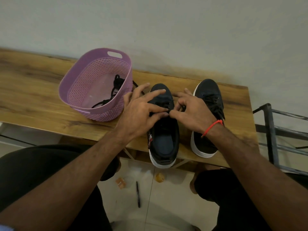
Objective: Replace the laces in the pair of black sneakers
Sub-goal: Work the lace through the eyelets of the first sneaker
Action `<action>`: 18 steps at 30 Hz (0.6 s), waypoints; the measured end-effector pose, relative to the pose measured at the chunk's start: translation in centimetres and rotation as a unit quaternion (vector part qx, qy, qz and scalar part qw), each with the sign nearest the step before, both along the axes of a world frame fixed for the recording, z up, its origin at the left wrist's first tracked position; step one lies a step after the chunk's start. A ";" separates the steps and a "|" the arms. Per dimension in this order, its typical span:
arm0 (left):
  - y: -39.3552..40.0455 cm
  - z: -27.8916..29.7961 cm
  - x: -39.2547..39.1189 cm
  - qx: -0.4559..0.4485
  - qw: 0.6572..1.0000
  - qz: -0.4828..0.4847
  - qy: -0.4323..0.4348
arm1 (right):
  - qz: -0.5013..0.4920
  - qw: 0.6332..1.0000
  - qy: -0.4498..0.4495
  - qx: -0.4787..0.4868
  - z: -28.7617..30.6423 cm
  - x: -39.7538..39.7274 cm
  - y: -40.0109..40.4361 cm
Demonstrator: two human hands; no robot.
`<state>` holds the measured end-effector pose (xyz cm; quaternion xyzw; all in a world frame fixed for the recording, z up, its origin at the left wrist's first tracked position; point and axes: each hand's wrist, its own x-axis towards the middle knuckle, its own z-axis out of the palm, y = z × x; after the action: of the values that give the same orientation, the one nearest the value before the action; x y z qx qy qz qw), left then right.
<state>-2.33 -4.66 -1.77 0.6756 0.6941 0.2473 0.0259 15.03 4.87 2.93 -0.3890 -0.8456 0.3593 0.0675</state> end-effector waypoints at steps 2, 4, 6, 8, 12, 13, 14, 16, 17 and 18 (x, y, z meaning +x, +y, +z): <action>0.2 -0.4 -0.2 0.013 0.990 0.073 -0.117 | 0.007 1.000 -0.006 -0.002 0.1 0.0 0.1; 0.3 -0.7 -0.4 0.045 0.952 0.168 -0.251 | 0.007 1.000 -0.009 0.001 0.1 0.0 0.2; 0.2 -0.4 -0.3 0.055 0.925 0.223 -0.303 | 0.007 1.000 -0.009 -0.001 0.1 0.0 0.2; -0.1 -0.1 0.2 0.045 0.950 0.192 -0.240 | 0.006 1.000 -0.008 -0.002 0.0 -0.1 0.3; -0.4 0.7 1.0 0.000 0.998 0.051 -0.025 | 0.004 1.000 0.000 -0.005 -0.1 0.1 0.4; -0.5 0.7 1.1 -0.009 0.999 0.037 0.003 | 0.004 1.000 0.002 -0.007 -0.1 0.1 0.4; -0.6 0.6 1.1 -0.013 0.999 0.032 0.020 | 0.005 1.000 0.002 -0.007 -0.1 0.1 0.4; -0.7 0.4 1.2 0.002 0.999 0.031 0.037 | 0.009 1.000 -0.004 -0.003 -0.1 0.0 0.3; -0.6 0.3 1.2 0.016 0.999 0.028 0.043 | 0.010 1.000 -0.007 0.000 -0.1 -0.1 0.3; -0.6 0.3 1.2 0.029 0.998 0.025 0.047 | 0.009 1.000 -0.010 0.004 -0.1 -0.1 0.2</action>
<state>-1.09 -5.24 -1.45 0.6696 0.7036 0.2356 -0.0328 14.95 5.11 2.85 -0.3843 -0.8513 0.3527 0.0570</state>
